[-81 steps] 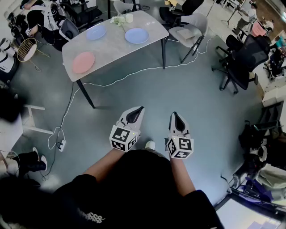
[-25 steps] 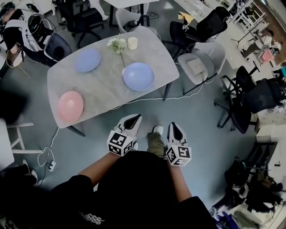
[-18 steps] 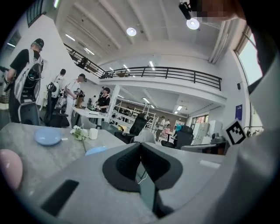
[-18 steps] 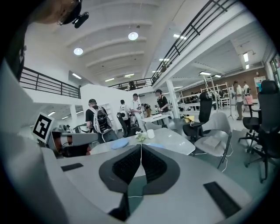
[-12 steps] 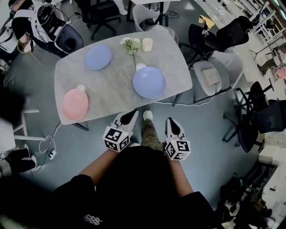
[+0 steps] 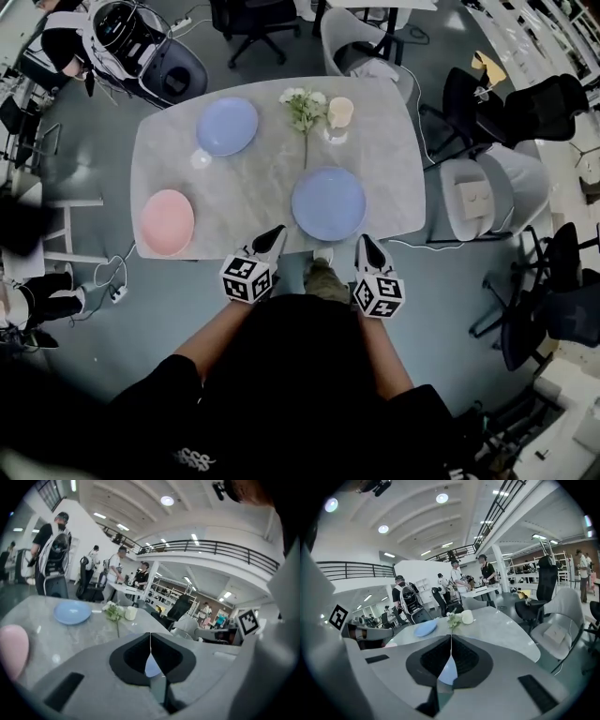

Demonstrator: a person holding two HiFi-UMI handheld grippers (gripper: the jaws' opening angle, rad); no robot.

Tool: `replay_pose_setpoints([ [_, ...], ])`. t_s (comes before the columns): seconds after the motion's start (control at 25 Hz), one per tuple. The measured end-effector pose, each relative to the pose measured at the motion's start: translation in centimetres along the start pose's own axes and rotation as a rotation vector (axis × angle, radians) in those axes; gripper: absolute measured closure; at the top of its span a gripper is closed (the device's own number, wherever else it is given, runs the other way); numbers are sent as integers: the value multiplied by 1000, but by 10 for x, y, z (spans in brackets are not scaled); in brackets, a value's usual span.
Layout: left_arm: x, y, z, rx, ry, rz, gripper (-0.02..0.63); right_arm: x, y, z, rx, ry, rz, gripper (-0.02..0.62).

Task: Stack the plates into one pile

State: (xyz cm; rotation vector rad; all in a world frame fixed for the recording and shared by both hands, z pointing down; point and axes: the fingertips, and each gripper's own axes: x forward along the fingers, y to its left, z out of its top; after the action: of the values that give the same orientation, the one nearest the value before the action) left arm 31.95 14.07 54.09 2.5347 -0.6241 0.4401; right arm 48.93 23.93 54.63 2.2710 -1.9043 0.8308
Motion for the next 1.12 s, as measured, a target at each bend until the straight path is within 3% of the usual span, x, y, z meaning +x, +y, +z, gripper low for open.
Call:
replay_pose_setpoints([
  [0.08, 21, 14, -8, -96, 39, 21, 589, 22, -22, 1, -25, 38, -11, 581],
  [0.28, 62, 49, -34, -109, 138, 123, 586, 65, -70, -29, 20, 185, -5, 580],
  [0.44, 91, 88, -47, -251, 137, 240, 584, 98, -102, -56, 36, 285, -6, 578],
  [0.52, 103, 102, -57, -282, 158, 280, 565, 113, -114, -69, 41, 340, 1, 556],
  [0.6, 116, 108, -70, -284, 210, 283, 480, 126, -121, -82, 49, 394, 12, 479],
  [0.84, 138, 115, -115, -329, 349, 277, 460, 150, -137, -112, 30, 502, 17, 479],
  [1.12, 155, 114, -136, -237, 437, 279, 456, 169, -147, -140, 113, 616, 28, 479],
])
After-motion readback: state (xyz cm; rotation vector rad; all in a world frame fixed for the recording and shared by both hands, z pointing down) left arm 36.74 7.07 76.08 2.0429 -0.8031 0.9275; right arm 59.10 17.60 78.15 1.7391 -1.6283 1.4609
